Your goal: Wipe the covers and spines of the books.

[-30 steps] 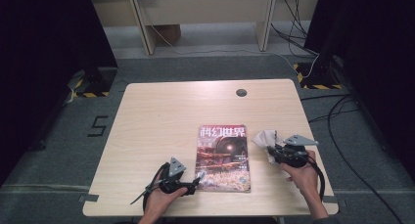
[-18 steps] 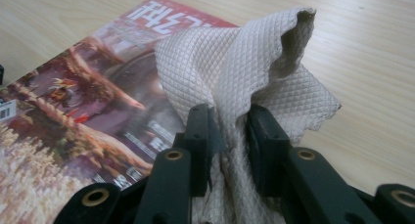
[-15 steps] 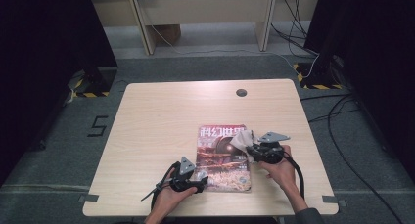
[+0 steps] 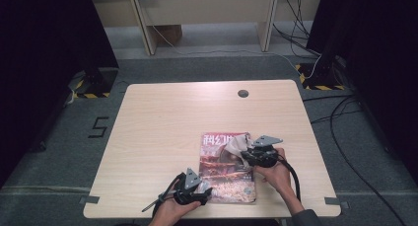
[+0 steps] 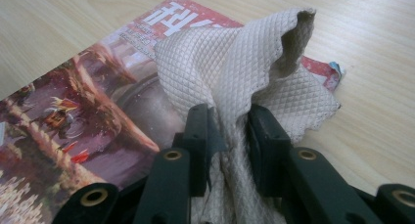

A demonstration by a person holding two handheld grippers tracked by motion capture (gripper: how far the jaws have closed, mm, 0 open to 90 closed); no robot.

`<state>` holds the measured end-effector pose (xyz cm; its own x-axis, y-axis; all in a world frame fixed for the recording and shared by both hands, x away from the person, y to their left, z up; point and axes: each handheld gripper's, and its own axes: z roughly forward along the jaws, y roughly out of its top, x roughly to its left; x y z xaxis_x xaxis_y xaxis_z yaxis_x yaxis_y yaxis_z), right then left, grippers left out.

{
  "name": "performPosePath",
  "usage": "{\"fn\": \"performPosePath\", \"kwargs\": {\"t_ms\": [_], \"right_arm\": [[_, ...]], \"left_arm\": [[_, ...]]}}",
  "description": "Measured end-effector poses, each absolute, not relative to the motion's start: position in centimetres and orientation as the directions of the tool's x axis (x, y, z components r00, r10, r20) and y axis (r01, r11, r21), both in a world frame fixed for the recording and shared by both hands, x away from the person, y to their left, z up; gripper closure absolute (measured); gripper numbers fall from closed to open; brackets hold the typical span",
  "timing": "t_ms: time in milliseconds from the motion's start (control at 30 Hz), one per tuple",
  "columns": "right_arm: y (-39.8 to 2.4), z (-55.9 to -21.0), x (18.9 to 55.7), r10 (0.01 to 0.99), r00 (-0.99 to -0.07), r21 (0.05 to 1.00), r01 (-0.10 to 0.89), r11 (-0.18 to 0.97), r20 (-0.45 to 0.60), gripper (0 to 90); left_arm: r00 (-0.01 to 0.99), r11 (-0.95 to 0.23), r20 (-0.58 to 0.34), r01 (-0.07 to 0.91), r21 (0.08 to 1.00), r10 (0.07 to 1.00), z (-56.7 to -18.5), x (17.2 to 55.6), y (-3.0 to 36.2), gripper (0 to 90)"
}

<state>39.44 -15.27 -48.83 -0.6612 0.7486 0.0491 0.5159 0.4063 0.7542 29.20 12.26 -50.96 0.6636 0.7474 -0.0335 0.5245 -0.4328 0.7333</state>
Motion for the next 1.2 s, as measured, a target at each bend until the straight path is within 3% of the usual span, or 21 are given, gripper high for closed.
{"fn": "performPosePath", "kwargs": {"t_ms": [467,933,1200], "right_arm": [[-12.1,-50.2,40.7,0.723,-0.691,0.726,0.506,0.466,0.017,71.2],[-15.2,-50.6,44.7,0.816,-0.577,0.748,0.538,0.389,-0.01,69.9],[-15.2,-50.6,44.7,0.814,-0.581,0.745,0.534,0.399,-0.019,70.8]], "left_arm": [[0.652,-0.415,-0.045,0.532,0.737,0.757,-51.1,29.4,12.4,33.0],[0.657,-0.398,-0.087,0.551,0.734,0.749,-51.4,30.0,12.9,25.9],[0.661,-0.403,-0.083,0.547,0.734,0.746,-51.4,30.0,12.9,25.8]]}}
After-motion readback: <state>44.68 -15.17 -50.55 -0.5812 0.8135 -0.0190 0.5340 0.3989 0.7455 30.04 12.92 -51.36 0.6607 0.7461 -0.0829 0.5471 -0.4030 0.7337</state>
